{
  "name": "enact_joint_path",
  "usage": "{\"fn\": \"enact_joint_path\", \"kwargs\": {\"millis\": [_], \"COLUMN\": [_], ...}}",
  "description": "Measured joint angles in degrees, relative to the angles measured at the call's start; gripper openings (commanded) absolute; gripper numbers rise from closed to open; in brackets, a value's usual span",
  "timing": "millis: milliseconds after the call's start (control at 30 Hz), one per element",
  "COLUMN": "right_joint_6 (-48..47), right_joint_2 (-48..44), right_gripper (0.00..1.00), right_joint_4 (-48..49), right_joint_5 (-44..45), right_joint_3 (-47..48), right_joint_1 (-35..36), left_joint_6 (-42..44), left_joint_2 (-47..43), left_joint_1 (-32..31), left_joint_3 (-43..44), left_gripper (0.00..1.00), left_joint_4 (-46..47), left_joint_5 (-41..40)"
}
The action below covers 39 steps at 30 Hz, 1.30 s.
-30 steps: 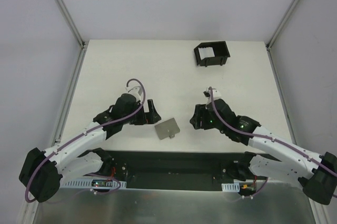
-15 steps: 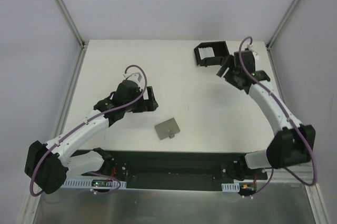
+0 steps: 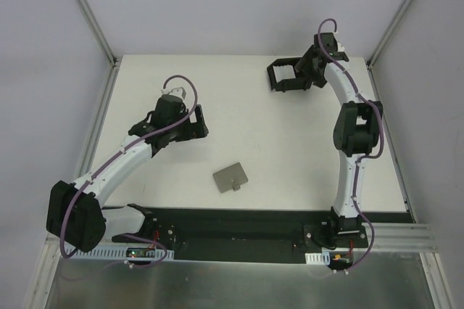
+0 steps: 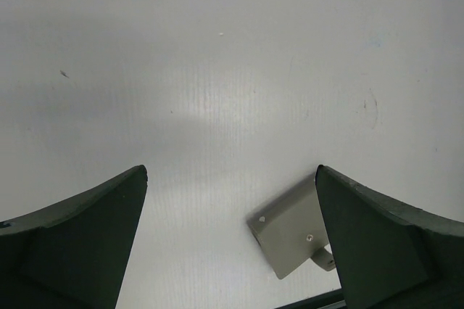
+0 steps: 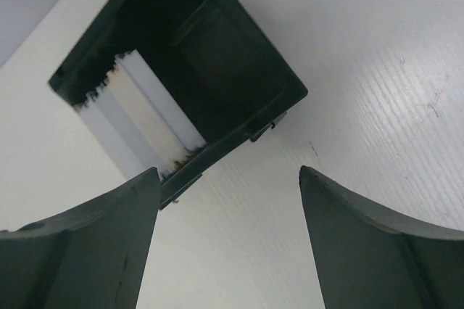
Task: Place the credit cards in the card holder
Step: Move the storage box to the center of the board.
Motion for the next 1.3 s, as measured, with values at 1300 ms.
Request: {"fn": "enact_joint_path", "kwargs": {"millis": [1300], "right_joint_6": [0.79], "right_joint_2": [-1.68], "right_gripper": [0.62], "right_joint_4": [9.27], "right_joint_5": [-8.11], "right_joint_3": [-15.52], "right_joint_1": [-1.53], "left_joint_6": [2.05], "left_joint_2": [5.31], "left_joint_1": [3.5], "left_joint_3": [1.53], "left_gripper": [0.99], "left_joint_4": [-0.28], "left_joint_5": [7.58]}}
